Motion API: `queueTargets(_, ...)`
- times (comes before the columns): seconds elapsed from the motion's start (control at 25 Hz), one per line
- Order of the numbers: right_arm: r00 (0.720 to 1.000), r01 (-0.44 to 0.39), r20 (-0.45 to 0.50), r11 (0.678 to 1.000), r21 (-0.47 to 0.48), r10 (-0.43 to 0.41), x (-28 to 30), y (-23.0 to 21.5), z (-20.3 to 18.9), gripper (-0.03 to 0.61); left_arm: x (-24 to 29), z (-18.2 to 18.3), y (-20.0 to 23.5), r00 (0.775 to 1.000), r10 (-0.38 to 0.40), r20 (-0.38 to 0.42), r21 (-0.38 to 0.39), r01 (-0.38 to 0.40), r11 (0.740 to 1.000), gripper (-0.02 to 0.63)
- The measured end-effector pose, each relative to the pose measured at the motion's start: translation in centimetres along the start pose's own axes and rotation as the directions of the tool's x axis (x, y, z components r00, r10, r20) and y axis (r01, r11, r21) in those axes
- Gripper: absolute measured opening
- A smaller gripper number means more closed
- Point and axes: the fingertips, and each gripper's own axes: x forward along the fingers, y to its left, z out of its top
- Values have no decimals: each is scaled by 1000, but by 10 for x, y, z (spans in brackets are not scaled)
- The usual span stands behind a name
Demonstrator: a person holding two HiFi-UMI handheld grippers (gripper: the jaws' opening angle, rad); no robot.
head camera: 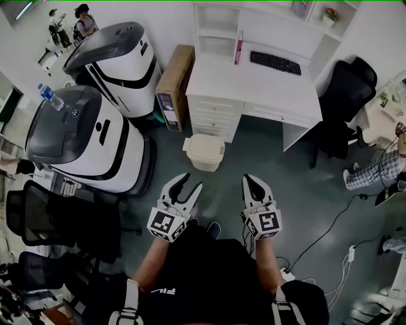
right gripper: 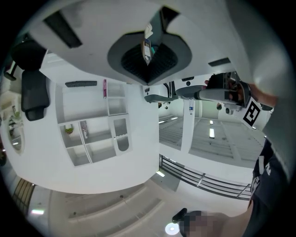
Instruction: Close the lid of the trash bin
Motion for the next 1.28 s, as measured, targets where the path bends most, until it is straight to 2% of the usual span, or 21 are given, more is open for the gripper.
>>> queueTargets(0.4,999,47,16,998,-42,-46,24,-4,18,6,4,19,57,999,21,26,23,-22,1000,181)
queueTargets(0.84,998,56,19,997,-61,-55,34,15,19,6,-4,17,62,999,-31,20,28,30,999,180)
queueTargets(0.88,998,57,19,997,-59,-56,34,17,19,6,-6,18,63,999,-26,26,28,26,999,151)
queueTargets(0.92,998,59,18,997,-57,-58,34,18,18,6,-8,19,64,999,-19,34,29,18,999,9)
queueTargets(1.12,999,54,13,997,-59,-53,34,22,16,6,-14,23,66,999,-13,48,30,11,999,3)
queueTargets(1.28,999,27,23,996,-89,-25,33,33,19,5,-18,18,68,1000,-12,19,49,11,999,3)
